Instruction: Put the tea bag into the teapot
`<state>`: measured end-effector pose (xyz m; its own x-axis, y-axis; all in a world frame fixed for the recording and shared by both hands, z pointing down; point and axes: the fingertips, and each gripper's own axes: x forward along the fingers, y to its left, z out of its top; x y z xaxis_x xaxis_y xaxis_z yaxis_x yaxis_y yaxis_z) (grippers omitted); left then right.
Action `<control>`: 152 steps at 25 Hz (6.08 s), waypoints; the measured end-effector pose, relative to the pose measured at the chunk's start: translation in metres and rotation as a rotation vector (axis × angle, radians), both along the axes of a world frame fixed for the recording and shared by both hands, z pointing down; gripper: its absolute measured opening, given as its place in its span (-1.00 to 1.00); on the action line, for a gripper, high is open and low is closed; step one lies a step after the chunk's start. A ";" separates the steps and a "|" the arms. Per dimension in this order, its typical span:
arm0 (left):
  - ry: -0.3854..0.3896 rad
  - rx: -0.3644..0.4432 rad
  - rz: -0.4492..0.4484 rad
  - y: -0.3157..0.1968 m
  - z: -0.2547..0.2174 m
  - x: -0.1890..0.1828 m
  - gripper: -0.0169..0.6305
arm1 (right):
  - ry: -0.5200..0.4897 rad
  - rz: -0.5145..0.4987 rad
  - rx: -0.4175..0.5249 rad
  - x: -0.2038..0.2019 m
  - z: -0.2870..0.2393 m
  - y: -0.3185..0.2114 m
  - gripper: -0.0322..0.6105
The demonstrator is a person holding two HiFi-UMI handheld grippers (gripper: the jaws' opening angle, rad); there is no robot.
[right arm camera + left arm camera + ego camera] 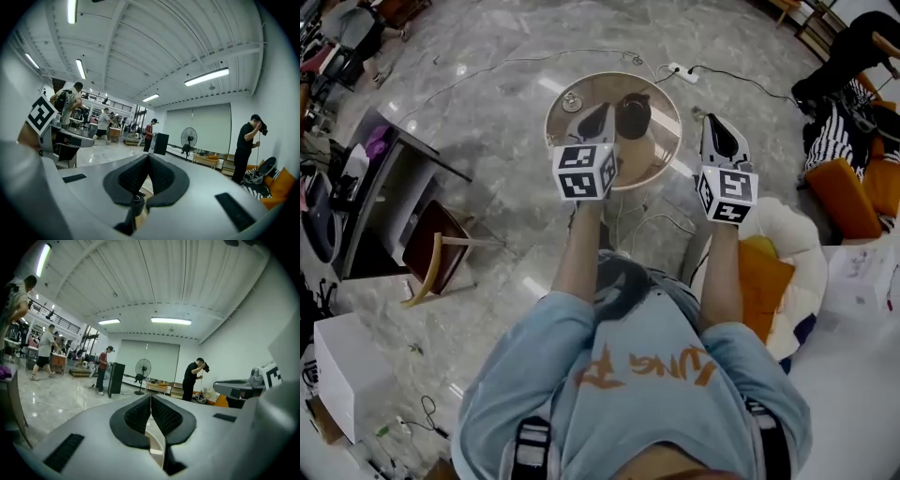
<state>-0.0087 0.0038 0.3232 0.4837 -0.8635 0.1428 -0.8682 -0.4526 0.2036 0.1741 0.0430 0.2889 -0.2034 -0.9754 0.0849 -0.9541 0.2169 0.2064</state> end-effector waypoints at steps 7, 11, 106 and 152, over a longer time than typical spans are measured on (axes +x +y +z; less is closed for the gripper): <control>-0.187 -0.044 0.026 -0.117 0.033 -0.007 -0.87 | -0.029 0.060 -0.040 -0.007 0.016 -0.112 -0.86; -0.220 0.007 0.059 -0.180 0.037 -0.011 -0.87 | -0.072 0.089 -0.073 -0.022 0.039 -0.174 -0.86; -0.176 -0.544 0.030 -0.247 0.293 0.008 -0.87 | -0.016 -0.077 -0.707 -0.043 0.352 -0.305 -0.54; -0.178 0.260 0.157 -0.364 -0.121 -0.013 -0.87 | -0.242 0.016 0.049 -0.059 -0.073 -0.379 -0.86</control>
